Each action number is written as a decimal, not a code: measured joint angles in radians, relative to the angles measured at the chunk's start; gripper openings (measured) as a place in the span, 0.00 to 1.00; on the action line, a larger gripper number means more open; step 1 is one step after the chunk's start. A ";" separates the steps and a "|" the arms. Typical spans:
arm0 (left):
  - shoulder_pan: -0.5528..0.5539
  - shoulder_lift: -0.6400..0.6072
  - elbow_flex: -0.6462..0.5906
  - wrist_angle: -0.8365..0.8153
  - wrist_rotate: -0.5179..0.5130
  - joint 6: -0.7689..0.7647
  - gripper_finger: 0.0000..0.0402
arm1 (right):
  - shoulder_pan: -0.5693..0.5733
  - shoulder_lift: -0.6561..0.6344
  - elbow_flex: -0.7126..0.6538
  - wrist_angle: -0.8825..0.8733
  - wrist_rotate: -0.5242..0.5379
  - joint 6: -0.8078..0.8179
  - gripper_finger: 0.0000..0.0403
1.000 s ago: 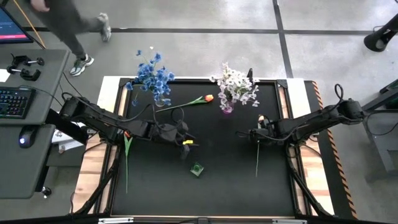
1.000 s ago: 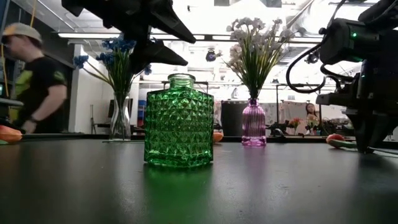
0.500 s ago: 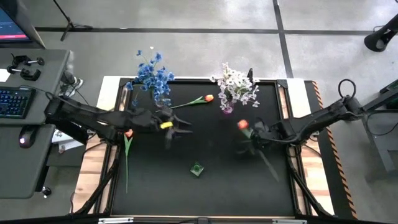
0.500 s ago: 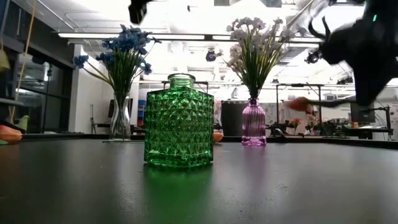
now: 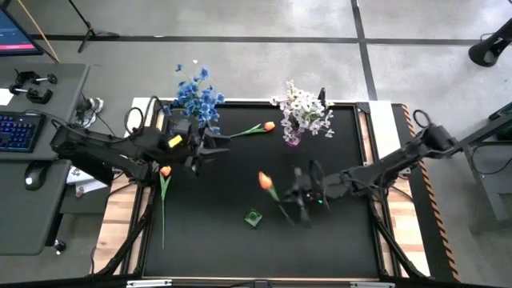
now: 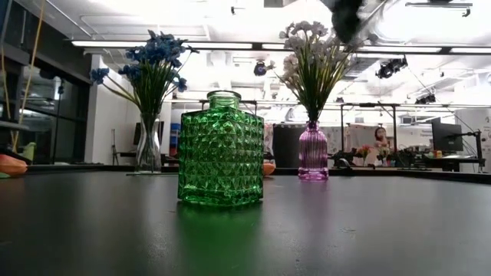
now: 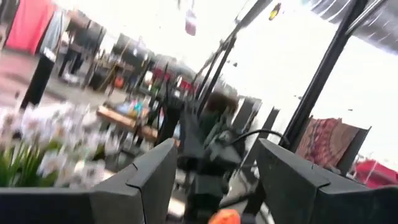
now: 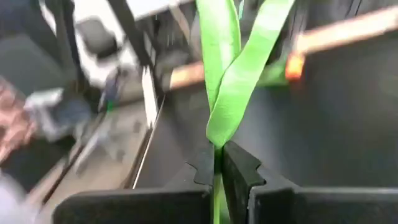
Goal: Sort flowers into vase by color
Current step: Put the bottom right orange flower into the green vase
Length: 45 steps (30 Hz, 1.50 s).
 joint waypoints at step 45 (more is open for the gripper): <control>0.001 0.000 0.000 0.122 -0.026 0.060 0.51 | -0.137 0.282 0.122 0.537 -0.159 -0.202 0.00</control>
